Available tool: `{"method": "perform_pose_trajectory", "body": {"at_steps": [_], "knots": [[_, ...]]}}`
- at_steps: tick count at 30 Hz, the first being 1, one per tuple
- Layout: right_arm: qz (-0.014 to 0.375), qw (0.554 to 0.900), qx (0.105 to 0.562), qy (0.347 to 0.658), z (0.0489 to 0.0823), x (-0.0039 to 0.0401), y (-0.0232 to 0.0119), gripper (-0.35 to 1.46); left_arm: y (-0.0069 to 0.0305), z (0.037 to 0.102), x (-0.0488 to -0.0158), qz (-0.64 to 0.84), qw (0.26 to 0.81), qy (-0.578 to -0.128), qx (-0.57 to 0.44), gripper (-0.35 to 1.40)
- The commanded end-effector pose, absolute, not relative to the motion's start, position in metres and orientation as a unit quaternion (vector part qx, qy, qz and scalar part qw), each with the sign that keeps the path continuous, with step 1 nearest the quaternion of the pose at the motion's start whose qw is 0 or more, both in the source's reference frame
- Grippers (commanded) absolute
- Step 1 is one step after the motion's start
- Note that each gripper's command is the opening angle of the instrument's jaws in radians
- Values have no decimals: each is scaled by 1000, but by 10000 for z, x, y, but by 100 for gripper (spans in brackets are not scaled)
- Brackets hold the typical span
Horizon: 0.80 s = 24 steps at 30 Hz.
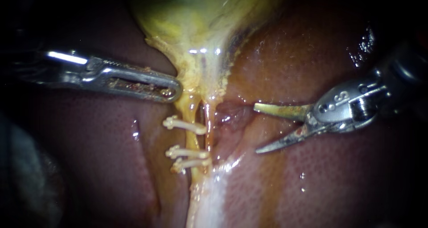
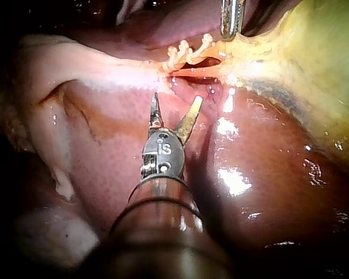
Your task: Go to the cutting position left tube
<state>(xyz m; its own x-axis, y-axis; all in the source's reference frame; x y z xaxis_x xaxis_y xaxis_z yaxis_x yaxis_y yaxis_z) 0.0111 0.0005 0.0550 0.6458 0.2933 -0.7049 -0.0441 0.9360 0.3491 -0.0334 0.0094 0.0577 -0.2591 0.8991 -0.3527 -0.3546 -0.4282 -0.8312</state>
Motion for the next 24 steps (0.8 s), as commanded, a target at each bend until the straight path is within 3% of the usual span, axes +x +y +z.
{"method": "perform_pose_trajectory", "body": {"at_steps": [1,8,14,24], "knots": [[94,894,154,410,550,111,4,145,97,571,-330,727,430,-320,-430,-35],[89,892,164,411,547,118,3,145,106,533,-306,725,436,-321,-426,-35],[82,886,187,416,539,138,0,143,105,530,-304,725,436,-321,-426,-35],[130,855,262,429,536,189,-15,143,105,530,-304,725,436,-321,-426,-35]]}}
